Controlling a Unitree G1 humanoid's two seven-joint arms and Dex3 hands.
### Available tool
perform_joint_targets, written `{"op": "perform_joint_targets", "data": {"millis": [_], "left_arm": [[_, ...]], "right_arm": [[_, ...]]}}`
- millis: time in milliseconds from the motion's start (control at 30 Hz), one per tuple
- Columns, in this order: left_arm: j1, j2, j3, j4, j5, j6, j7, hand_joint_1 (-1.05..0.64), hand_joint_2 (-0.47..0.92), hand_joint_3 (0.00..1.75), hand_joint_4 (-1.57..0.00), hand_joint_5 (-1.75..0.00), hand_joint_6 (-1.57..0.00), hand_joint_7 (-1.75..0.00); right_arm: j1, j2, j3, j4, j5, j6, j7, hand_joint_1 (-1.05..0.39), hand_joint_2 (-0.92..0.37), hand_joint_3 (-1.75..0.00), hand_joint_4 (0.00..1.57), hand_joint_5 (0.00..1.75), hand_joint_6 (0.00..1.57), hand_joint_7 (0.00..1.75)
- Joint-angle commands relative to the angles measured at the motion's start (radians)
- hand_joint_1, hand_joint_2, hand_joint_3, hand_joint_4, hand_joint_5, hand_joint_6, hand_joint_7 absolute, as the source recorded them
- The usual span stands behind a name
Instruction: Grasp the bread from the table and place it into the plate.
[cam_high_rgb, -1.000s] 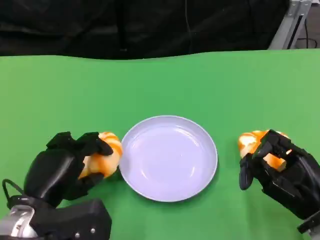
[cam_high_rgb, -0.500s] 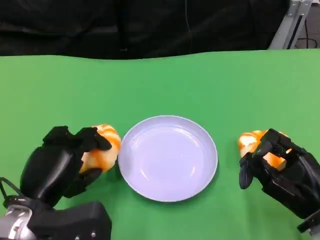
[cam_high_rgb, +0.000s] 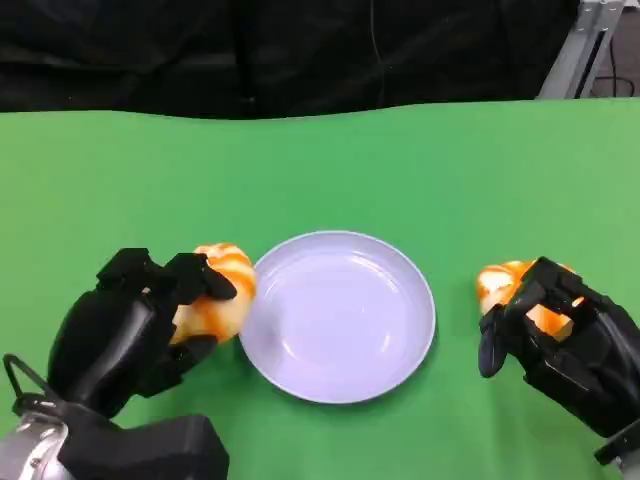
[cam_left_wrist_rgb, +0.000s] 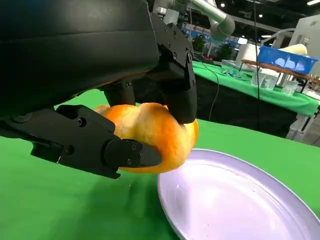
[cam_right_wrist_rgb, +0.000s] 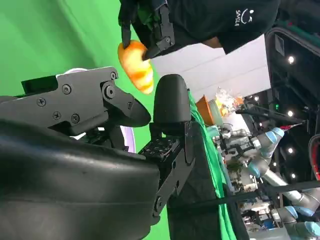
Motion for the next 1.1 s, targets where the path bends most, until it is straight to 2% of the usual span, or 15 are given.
{"op": "perform_joint_targets", "data": {"millis": [33, 267, 1100], "left_arm": [[-0.024, -0.006, -0.016, -0.015, -0.012, -0.025, -0.021, -0.09, 0.92, 0.43, -0.21, -1.57, -0.31, -1.32], [-0.03, -0.009, -0.02, -0.013, -0.013, -0.039, -0.026, -0.09, 0.92, 0.42, -0.25, -1.5, -0.33, -1.27], [-0.09, -0.051, -0.067, 0.005, -0.014, -0.057, -0.069, -0.08, 0.92, 0.37, -0.29, -1.51, -0.36, -1.3]], "right_arm": [[0.001, -0.005, -0.008, -0.004, 0.001, -0.009, -0.003, -0.02, -0.92, -0.77, 0.7, 1.75, 0.64, 1.42], [-0.001, -0.006, -0.009, 0.001, 0.001, -0.017, 0.002, -0.01, -0.92, -0.78, 0.7, 1.75, 0.64, 1.43], [-0.004, -0.004, -0.007, 0.015, -0.001, -0.04, 0.007, -0.04, -0.89, -0.78, 0.69, 1.75, 0.63, 1.45]]}}
